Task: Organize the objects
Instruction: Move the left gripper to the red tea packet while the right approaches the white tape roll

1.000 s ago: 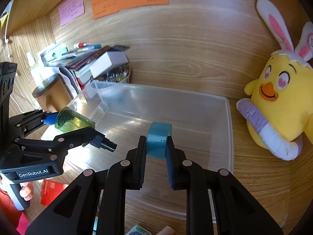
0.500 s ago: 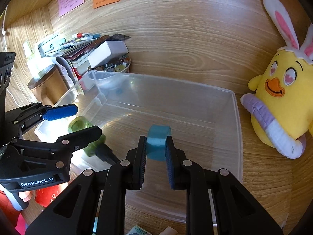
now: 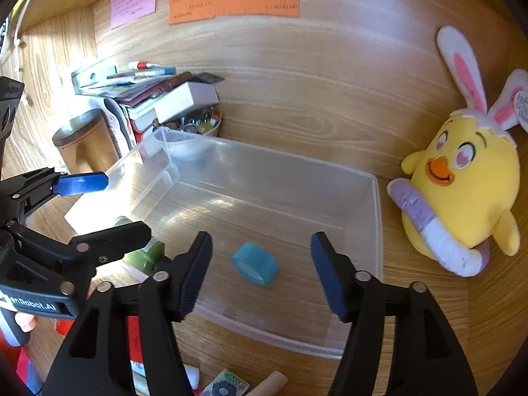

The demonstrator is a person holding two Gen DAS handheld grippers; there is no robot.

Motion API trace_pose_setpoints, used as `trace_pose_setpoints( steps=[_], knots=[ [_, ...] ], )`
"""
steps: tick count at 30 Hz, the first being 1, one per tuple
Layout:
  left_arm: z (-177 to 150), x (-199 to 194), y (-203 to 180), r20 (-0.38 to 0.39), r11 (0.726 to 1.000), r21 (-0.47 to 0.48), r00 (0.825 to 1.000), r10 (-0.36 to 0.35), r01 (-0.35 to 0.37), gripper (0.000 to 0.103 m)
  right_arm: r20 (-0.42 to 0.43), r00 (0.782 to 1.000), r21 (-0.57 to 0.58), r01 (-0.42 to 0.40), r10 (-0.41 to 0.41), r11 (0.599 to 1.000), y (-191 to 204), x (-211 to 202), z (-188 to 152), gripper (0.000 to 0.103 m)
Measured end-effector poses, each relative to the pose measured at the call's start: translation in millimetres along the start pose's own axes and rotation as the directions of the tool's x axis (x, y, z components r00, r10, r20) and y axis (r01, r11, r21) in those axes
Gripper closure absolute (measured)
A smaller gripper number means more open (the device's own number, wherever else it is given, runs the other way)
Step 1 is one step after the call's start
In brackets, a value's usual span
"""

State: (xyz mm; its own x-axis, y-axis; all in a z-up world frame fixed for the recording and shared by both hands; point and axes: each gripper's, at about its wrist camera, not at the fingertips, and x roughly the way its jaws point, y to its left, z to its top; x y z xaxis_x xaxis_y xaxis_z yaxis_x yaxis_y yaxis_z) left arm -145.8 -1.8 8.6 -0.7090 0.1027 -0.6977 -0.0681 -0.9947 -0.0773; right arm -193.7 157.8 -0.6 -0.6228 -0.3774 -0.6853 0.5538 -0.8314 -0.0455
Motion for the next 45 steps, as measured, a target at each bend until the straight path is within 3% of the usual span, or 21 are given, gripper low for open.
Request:
trace_pose_setpoints(
  steps=[2, 6, 17, 30, 39, 45],
  knots=[
    [-2.5, -9.7, -1.0, 0.024, 1.000, 0.011, 0.999, 0.025, -0.025, 0.005, 0.014, 1.000, -0.010, 0.012, -0.012, 1.000, 1.5, -7.8, -1.0, 0.035],
    [-8.2, -27.1, 0.8, 0.051, 0.999, 0.021, 0.998, 0.031, -0.032, 0.004, 0.045, 0.998, -0.028, 0.036, -0.035, 0.999, 4.2, -24.4, -6.8, 0.028],
    [-38.7, -56.7, 14.9, 0.058, 0.999, -0.002, 0.997, 0.044, -0.044, 0.003, 0.102, 0.994, 0.014, 0.024, -0.025, 1.000, 6.8, -73.1, -39.5, 0.020],
    [-92.4, -50.6, 24.7, -0.036, 0.999, -0.042, 0.999, 0.020, -0.021, 0.003, 0.029, 0.999, 0.129, 0.011, -0.015, 0.992, 3.7, -78.7, -102.1, 0.017],
    [-115.4, -38.7, 10.8, -0.105, 0.999, 0.049, 0.994, -0.017, 0.022, 0.003, -0.016, 1.000, 0.237, -0.003, 0.007, 0.971, -6.2, -81.2, -137.4, 0.017],
    [-115.8, -20.5, 12.9, -0.170, 0.999, 0.034, 0.985, -0.025, 0.032, 0.003, -0.035, 0.999, 0.259, -0.026, 0.037, 0.965, -7.8, -80.3, -149.9, 0.018]
  ],
)
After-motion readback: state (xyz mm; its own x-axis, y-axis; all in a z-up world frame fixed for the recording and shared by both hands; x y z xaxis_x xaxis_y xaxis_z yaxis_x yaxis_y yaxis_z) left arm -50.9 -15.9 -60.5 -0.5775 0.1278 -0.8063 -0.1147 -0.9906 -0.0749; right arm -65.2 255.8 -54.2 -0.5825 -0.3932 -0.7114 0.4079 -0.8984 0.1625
